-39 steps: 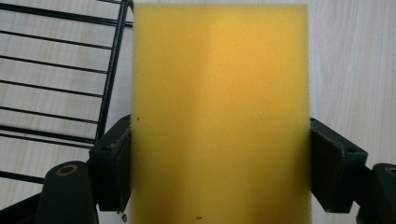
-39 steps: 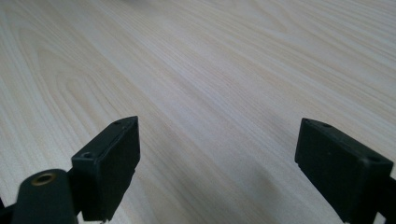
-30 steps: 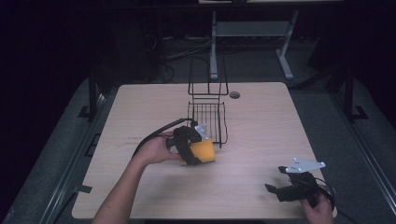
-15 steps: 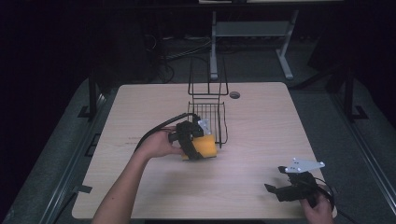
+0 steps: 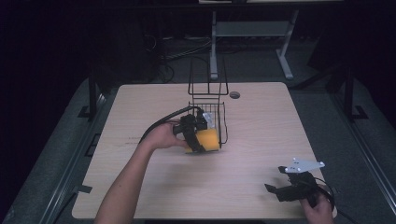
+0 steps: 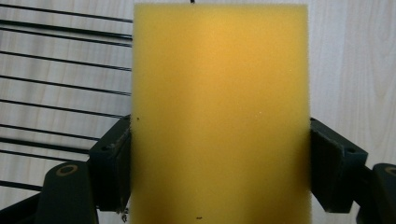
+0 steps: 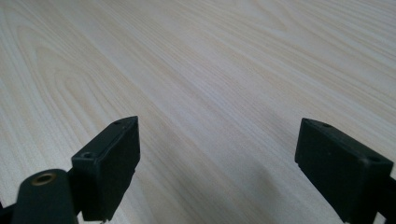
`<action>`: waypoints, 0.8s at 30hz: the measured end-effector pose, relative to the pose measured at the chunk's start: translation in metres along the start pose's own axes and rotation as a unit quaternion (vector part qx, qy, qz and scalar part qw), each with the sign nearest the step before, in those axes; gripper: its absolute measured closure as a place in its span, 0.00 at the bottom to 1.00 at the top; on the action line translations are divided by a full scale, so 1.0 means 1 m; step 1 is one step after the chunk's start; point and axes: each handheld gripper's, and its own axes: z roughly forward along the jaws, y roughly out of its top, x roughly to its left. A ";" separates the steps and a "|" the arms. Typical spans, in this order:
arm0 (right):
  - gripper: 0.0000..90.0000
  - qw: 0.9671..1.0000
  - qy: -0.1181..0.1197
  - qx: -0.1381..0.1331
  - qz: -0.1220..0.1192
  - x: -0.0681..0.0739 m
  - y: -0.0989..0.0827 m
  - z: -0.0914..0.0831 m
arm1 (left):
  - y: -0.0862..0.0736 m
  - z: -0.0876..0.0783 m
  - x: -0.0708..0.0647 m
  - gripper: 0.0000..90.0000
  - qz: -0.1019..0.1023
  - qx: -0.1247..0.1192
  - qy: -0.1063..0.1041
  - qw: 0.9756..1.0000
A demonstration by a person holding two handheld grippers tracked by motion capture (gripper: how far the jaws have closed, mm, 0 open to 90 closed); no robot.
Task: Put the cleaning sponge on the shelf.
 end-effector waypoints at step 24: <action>0.15 1.000 0.000 0.001 0.003 -0.002 -0.001 0.000 | 0.002 0.006 0.031 0.24 -0.008 0.001 -0.002 1.000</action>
